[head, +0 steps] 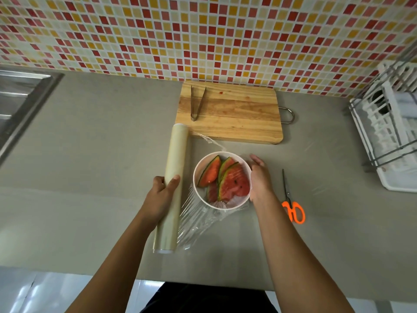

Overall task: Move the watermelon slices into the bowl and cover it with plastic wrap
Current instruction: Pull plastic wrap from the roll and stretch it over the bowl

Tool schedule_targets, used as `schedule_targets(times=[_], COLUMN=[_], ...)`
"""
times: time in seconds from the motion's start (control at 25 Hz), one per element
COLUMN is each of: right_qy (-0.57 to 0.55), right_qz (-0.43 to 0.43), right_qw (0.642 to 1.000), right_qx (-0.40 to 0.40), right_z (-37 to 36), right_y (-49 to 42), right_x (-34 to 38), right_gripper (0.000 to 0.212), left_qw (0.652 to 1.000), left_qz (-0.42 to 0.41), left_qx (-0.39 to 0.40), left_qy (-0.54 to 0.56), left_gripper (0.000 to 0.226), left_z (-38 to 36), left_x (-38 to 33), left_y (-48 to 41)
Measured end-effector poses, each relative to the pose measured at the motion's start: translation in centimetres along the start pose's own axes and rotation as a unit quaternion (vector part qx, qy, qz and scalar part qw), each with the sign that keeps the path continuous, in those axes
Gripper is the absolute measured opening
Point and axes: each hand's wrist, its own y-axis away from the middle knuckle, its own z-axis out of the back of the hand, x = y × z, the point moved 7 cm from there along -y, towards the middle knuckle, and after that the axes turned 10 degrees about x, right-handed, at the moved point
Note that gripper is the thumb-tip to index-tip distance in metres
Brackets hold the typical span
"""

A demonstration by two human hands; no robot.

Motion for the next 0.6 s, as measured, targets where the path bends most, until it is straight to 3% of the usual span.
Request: schedule_targets(times=[0.12, 0.2, 0.32, 0.4, 0.52, 0.6], right_qy=[-0.075, -0.044, 0.056, 0.087, 0.075, 0.137], right_qz=[-0.036, 0.002, 0.106, 0.126, 0.085, 0.078], right_qw=[0.991, 0.988, 0.991, 0.987, 0.994, 0.985], right_qx=[0.109, 0.149, 0.066, 0.038, 0.004, -0.069], right_z=[-0.8, -0.5, 1.0, 1.5, 1.8, 2.3], right_y=[0.6, 0.8, 0.6, 0.6, 0.6, 1.0], right_x=[-1.5, -1.7, -0.5, -0.4, -1.4, -0.8], right_gripper=[0.029, 0.031, 0.021, 0.020, 0.049, 0.058], left_qw=[1.000, 1.000, 1.000, 1.000, 1.000, 1.000], left_qz=[-0.007, -0.006, -0.002, -0.001, -0.003, -0.004], left_qx=[0.004, 0.002, -0.001, -0.003, -0.003, -0.003], left_qy=[0.012, 0.009, 0.005, 0.007, 0.011, 0.011], left_gripper=[0.042, 0.042, 0.043, 0.044, 0.043, 0.044], left_z=[-0.1, -0.2, -0.5, -0.5, -0.4, -0.3], left_x=[-0.1, -0.2, -0.4, -0.5, -0.7, -0.8], left_y=[-0.1, 0.0, 0.0, 0.1, 0.3, 0.5])
